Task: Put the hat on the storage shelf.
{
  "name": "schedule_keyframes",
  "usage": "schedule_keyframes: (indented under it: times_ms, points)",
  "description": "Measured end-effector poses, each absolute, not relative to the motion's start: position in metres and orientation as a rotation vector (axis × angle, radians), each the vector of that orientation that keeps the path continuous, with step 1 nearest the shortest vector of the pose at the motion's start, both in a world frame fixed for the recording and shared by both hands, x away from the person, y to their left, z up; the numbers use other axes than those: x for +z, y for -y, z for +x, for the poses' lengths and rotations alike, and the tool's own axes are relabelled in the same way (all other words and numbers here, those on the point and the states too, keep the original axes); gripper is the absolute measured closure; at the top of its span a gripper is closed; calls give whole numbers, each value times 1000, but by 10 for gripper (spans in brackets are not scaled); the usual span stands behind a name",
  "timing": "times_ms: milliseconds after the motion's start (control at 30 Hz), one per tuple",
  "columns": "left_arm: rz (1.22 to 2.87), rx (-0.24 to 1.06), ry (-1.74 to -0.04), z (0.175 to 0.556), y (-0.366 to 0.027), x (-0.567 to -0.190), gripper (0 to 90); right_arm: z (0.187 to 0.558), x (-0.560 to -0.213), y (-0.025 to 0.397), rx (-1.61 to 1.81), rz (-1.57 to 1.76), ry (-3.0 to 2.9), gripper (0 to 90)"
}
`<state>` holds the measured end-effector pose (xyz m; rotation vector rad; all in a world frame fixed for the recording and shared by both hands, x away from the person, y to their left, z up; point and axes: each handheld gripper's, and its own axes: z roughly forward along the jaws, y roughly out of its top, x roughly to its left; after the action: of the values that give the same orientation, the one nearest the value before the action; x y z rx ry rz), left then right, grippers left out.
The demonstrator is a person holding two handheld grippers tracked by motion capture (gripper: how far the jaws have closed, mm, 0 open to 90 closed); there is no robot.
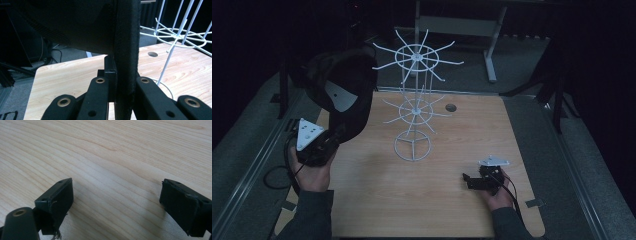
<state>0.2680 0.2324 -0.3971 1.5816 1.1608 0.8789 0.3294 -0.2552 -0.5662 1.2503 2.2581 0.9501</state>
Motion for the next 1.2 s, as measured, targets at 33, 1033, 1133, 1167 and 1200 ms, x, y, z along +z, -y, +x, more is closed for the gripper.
schedule_keyframes:
  times_ms: [33,1033,1133,1167,1200]
  points:
    - [1584,883,-1164,268,-232,-397,865,329,-566,255,950,1251,-2258,117]
    - [1575,897,-1158,272,-229,-384,866,329,-566,255,950,1250,-2258,117]
    - [1578,901,-1153,273,-229,-382,866,329,-566,255,950,1250,-2258,117]
    - [1580,904,-1153,273,-229,-381,866,329,-566,255,950,1250,-2258,117]
    - [1579,905,-1152,272,-229,-380,866,329,-566,255,951,1251,-2257,117]
